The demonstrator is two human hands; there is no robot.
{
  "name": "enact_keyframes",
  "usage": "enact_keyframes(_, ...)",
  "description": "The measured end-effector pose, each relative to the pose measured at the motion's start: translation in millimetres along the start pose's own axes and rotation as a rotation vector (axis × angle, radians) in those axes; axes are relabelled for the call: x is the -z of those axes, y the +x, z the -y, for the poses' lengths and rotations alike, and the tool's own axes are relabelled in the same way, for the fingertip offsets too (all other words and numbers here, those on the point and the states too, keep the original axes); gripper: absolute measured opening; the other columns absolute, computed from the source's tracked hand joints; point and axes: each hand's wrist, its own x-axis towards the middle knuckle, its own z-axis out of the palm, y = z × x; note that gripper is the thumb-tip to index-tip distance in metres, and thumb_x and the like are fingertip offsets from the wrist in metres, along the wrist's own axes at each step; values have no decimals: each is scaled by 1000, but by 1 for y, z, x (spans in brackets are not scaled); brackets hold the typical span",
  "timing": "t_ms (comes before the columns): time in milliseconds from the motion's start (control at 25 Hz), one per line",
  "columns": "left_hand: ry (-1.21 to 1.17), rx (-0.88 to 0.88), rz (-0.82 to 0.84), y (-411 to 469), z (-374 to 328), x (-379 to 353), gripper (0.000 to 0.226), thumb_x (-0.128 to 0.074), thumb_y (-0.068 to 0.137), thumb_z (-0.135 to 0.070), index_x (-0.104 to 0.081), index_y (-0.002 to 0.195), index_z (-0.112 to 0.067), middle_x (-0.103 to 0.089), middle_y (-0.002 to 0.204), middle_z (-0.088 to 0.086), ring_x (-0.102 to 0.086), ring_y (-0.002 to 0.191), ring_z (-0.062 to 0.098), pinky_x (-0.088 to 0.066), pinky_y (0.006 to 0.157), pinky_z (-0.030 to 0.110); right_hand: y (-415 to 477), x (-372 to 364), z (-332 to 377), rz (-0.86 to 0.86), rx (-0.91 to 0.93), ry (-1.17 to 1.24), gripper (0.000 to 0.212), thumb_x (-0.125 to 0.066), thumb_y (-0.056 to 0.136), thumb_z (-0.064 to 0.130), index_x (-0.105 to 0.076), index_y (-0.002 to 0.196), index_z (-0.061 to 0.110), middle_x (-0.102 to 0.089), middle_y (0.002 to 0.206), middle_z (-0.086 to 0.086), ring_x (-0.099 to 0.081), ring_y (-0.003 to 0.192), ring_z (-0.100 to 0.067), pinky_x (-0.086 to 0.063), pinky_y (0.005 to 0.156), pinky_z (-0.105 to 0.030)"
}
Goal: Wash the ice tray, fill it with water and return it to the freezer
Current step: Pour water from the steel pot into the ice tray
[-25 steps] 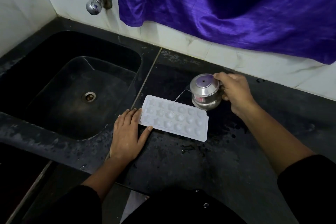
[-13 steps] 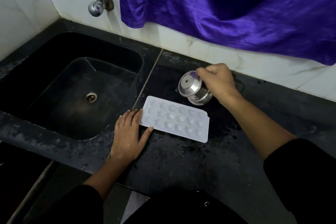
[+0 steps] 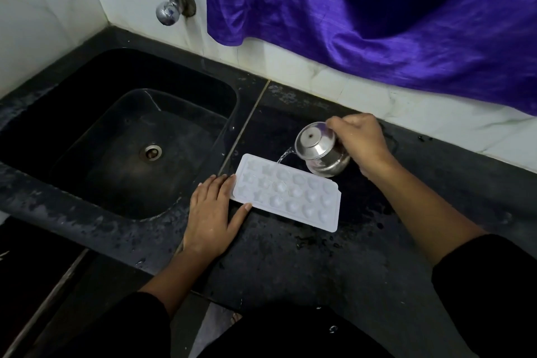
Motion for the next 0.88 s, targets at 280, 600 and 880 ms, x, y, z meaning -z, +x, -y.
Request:
enact_keyframes(280, 5, -5, -1, 0, 0, 0, 72, -40, 102, -65, -43, 156, -17, -47, 159, 3, -33, 153, 27, -23, 128, 51, -11, 13, 10, -16, -129, 603, 34, -62, 97, 18, -55, 64, 19, -40, 46, 10, -33, 43, -7, -24, 46, -25)
enact_keyframes(600, -3, -4, -10, 0, 0, 0, 73, -38, 102, -67, -44, 155, -17, -47, 158, 4, -34, 153, 27, -24, 127, 51, 7, -23, 29, 26, 97, -40, 45, -68, 88, 27, -49, 48, 18, -40, 42, 9, -37, 45, -11, -35, 55, -30)
enact_keyframes(880, 5, 0, -8, 0, 0, 0, 73, -38, 102, -66, -44, 156, -18, -47, 158, 4, -33, 153, 26, -25, 127, 50, 3, -51, 40, 14, 299, -552, 43, -63, 89, 35, -56, 55, 10, -46, 49, -2, -46, 48, -18, -33, 48, -29)
